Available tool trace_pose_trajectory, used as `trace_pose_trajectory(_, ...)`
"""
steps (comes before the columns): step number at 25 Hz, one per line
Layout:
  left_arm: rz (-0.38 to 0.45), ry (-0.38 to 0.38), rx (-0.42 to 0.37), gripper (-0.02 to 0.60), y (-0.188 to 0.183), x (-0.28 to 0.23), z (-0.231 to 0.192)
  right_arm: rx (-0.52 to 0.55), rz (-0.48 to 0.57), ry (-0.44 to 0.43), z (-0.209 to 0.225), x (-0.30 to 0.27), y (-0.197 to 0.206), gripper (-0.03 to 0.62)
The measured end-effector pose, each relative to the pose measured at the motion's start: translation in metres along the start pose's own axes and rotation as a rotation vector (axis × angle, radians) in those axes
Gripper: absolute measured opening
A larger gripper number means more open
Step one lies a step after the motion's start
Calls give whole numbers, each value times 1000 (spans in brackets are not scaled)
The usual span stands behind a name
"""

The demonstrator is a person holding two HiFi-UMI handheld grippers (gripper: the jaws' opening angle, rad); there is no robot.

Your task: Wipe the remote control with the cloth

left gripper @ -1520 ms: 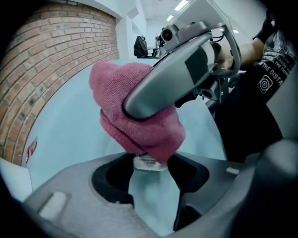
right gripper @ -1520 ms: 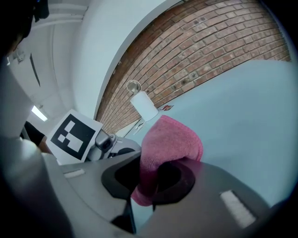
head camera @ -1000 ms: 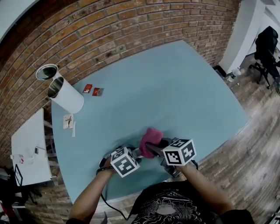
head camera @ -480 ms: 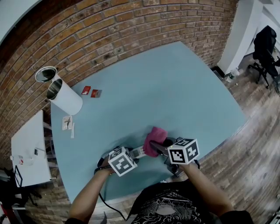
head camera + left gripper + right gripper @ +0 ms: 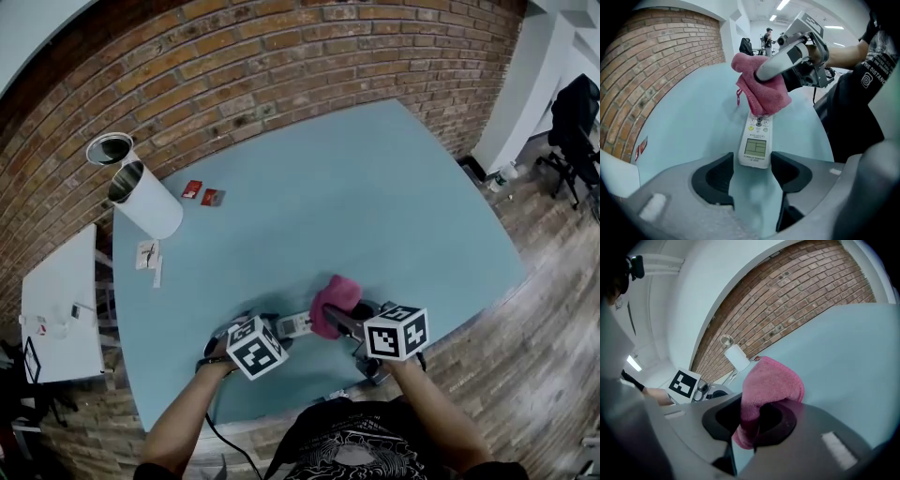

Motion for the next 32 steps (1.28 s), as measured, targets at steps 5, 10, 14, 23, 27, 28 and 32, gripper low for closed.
trace_pose_trajectory(5,150,-137,137,259,-8,31,-6,73,22,-5,-15,12,-12,63)
trace_pose_trajectory(10,386,-258,312,249,-36,66,5,200,32,1,-28,30,-18,63)
trace_pose_trajectory(14,537,-377,410,218,-61,85,18,306,38,24,-37,50,-22,63)
trace_pose_trajectory(23,738,-581,600,-2,-104,103,70,473,71,47,-61,106,-16,63)
trace_pose_trajectory(27,783,-605,667,-2,-111,103,91,517,64,25,-67,122,0,63)
trace_pose_trajectory(28,788,-619,677,-2,-113,104,95,519,70,22,-68,126,3,61)
trace_pose_trajectory(32,790,-666,704,-2,-117,103,111,518,103,17,-71,141,11,61)
Point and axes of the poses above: the fingertips, and each gripper's own axes: x backward along the fingers, z to its right, y out of its underside, the point moved 2 cm from there along x, backward along the fingers, and after that the axes turned 5 degrees about z, right-handed, at the moved point
